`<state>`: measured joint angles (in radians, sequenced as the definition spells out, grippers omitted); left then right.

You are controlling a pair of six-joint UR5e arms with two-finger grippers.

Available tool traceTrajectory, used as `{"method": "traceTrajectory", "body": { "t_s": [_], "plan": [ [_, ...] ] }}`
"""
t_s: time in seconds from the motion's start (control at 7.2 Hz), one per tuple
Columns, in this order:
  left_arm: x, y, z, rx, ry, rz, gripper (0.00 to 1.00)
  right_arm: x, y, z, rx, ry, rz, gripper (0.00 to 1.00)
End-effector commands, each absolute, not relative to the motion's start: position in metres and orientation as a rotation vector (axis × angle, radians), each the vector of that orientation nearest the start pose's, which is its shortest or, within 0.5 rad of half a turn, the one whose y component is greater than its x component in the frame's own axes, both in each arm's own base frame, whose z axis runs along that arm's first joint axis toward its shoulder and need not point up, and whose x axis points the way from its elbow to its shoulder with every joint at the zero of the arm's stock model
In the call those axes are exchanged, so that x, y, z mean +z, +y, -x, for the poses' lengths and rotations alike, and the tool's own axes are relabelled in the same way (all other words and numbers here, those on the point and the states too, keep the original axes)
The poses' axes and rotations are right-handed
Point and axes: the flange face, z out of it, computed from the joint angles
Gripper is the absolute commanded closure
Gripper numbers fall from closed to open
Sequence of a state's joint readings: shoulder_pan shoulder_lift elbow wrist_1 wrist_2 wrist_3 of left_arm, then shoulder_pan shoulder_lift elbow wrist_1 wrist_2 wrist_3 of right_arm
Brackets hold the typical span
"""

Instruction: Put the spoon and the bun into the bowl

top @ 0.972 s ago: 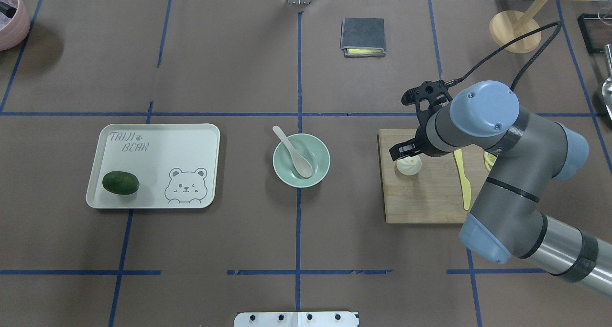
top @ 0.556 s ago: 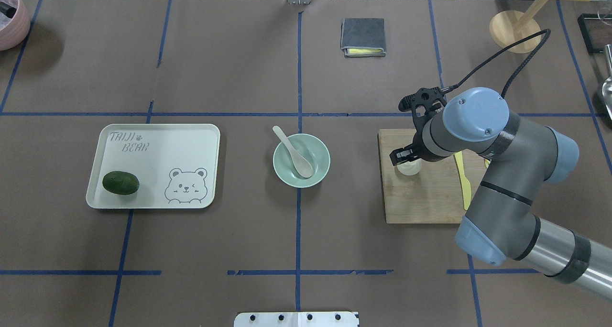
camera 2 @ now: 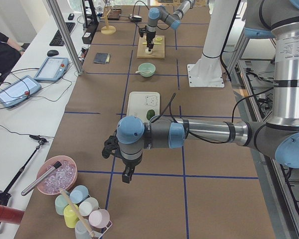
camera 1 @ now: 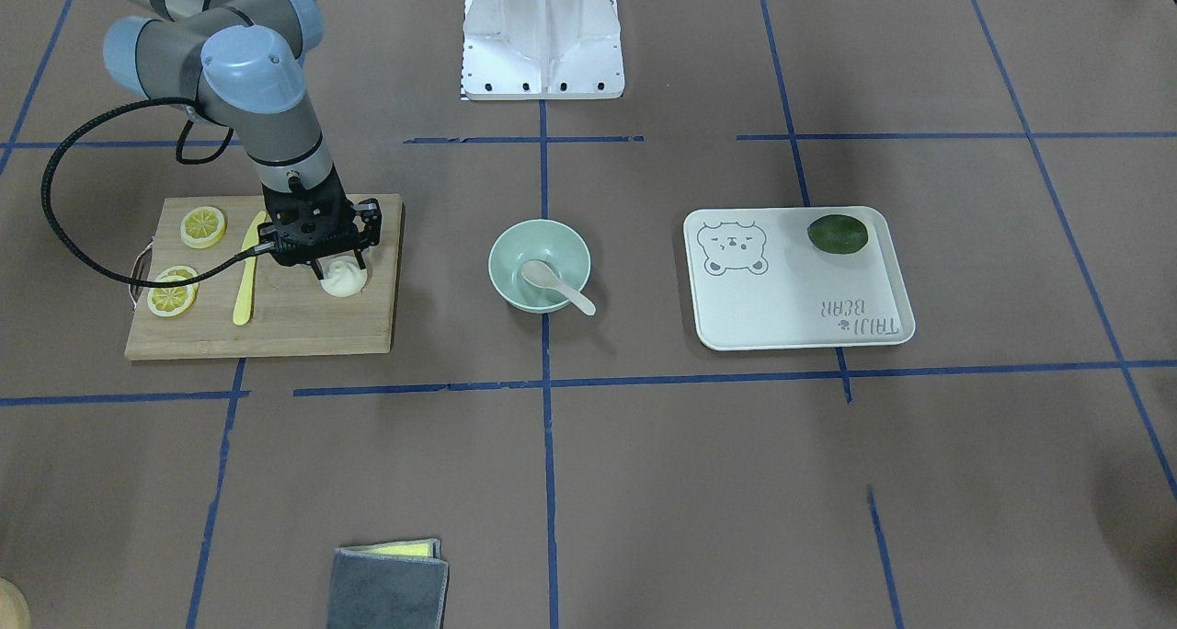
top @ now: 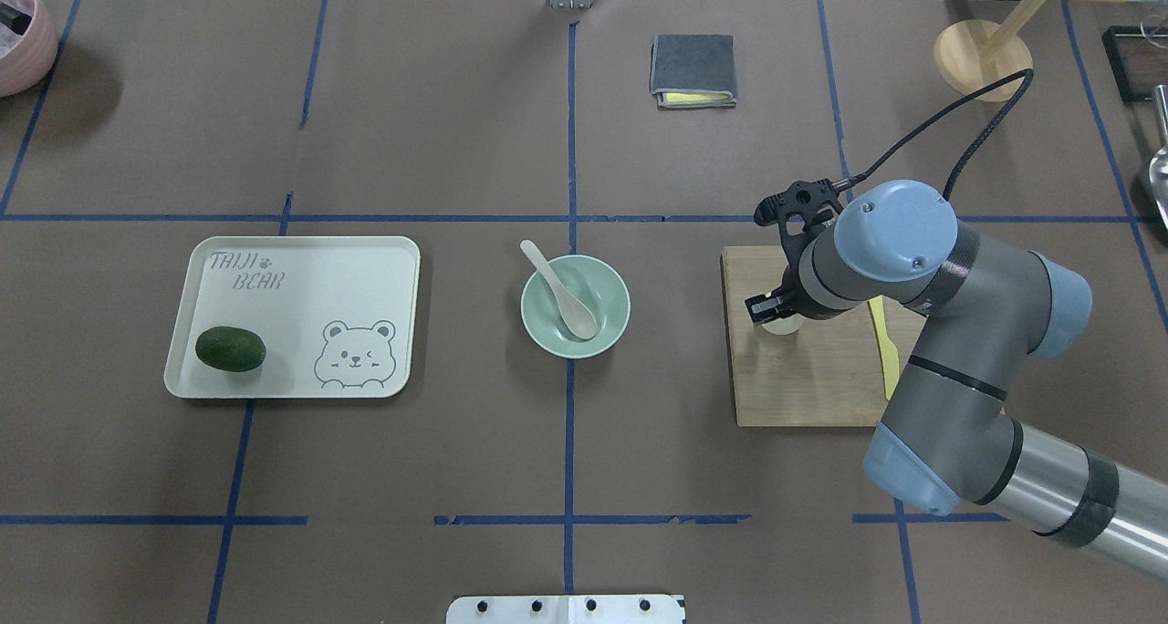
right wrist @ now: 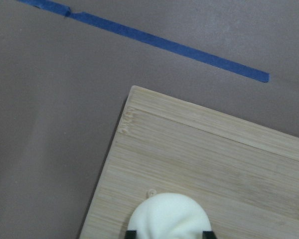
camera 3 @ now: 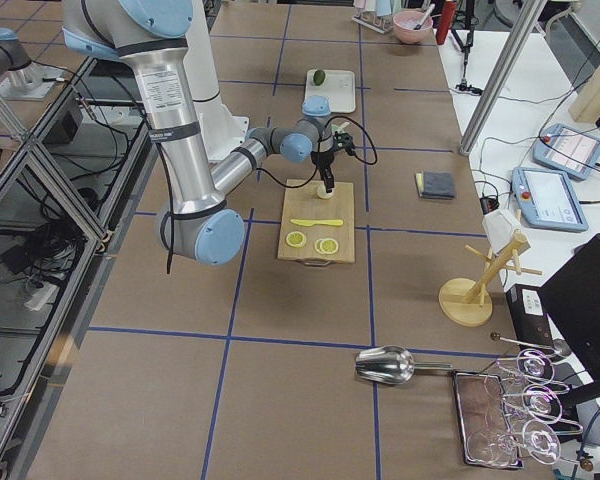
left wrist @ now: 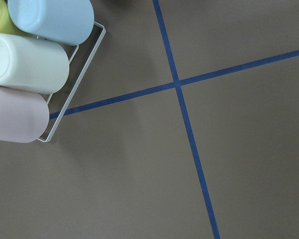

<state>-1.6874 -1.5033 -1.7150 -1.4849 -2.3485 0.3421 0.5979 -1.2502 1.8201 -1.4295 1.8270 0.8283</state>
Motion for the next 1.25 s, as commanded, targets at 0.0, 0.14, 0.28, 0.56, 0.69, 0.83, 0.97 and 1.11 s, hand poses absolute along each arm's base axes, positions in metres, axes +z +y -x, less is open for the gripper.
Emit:
{"method": "traceTrajectory", "body": {
  "t_s": [0.0, 0.14, 0.28, 0.56, 0.69, 0.83, 0.97, 1.11],
  "plan": [
    [0.628, -0.451, 0.117, 0.210, 0.761, -0.169, 0.00, 0.369, -0.428, 0.442, -0.231, -0.699, -0.237, 0.53],
    [0.628, -0.451, 0.117, 0.210, 0.761, -0.169, 0.00, 0.366, -0.428, 0.441, -0.232, -0.703, -0.241, 0.78],
    [0.628, -0.451, 0.117, 0.211, 0.761, -0.170, 0.00, 0.360, -0.427, 0.439, -0.234, -0.714, -0.250, 1.00],
    [0.629, -0.451, 0.117, 0.212, 0.761, -0.169, 0.00, 0.342, -0.423, 0.432, -0.208, -0.739, -0.270, 1.00],
    [0.629, -0.451, 0.116, 0.214, 0.761, -0.170, 0.00, 0.307, -0.429, 0.443, -0.141, -0.764, -0.275, 1.00],
    [0.629, -0.451, 0.117, 0.213, 0.760, -0.172, 0.00, 0.249, -0.435, 0.463, -0.106, -0.752, -0.242, 1.00],
    [0.628, -0.452, 0.116, 0.216, 0.759, -0.176, 0.00, 0.206, -0.436, 0.478, -0.081, -0.751, -0.237, 1.00],
    [0.628, -0.452, 0.116, 0.217, 0.760, -0.177, 0.00, 0.181, -0.443, 0.504, -0.041, -0.761, -0.228, 1.00]
  ]
}}
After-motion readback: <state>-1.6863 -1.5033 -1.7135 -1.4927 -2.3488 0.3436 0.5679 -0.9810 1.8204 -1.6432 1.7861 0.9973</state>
